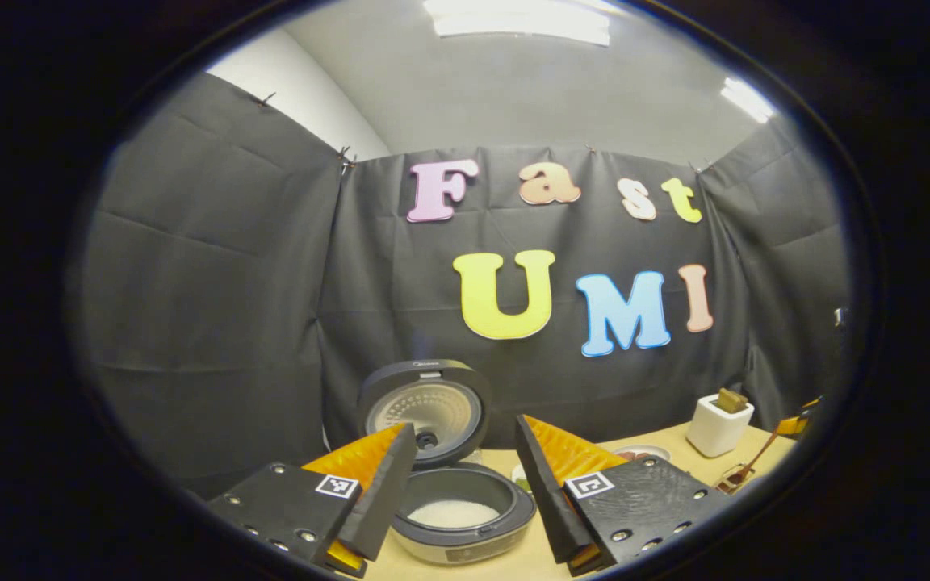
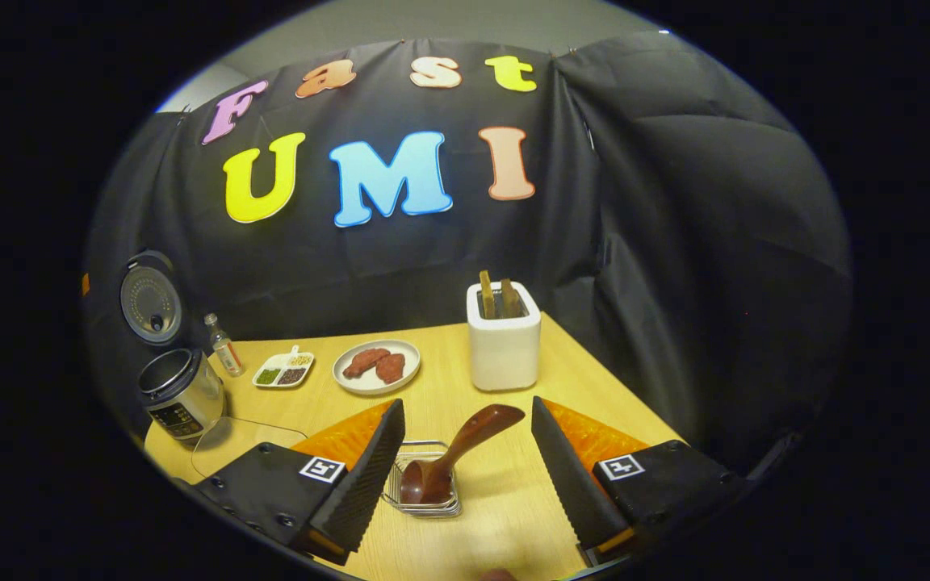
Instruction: Close the left gripper, press the button to open the rice cooker; take a wooden spoon from the chopstick holder with the right hand, scoop a spoonful of rice and pour it into the rice cooker, then put the wooden spoon back into the chopstick holder.
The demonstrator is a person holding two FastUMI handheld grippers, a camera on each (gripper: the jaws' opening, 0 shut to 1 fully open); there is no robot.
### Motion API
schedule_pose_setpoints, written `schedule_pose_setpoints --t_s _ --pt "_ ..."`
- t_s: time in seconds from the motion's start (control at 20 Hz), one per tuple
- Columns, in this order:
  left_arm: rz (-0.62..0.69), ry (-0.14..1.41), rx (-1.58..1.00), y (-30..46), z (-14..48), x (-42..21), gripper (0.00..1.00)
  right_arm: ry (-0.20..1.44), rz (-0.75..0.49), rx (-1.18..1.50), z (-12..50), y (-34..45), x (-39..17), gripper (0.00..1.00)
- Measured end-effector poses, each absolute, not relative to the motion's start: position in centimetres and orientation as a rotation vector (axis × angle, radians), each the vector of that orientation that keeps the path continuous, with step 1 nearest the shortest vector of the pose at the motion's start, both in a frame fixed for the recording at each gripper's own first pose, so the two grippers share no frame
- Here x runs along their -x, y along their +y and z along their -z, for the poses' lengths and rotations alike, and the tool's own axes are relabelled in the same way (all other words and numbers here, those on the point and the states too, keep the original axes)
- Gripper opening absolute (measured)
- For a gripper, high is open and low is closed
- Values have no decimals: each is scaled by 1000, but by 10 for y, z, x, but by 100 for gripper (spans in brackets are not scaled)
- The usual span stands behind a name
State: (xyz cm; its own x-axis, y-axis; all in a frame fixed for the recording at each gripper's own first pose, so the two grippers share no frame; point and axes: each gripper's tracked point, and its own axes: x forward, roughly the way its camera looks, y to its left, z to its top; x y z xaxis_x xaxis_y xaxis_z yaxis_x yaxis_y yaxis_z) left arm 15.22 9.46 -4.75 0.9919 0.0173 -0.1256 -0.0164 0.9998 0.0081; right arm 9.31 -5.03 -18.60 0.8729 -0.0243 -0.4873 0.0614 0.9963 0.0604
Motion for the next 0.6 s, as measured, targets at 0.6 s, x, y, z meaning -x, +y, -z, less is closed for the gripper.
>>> schedule_pose_setpoints --t_s 0.6 --pt "15 62 -73 127 33 -295 77 422 176 -49 158 -39 -66 98"
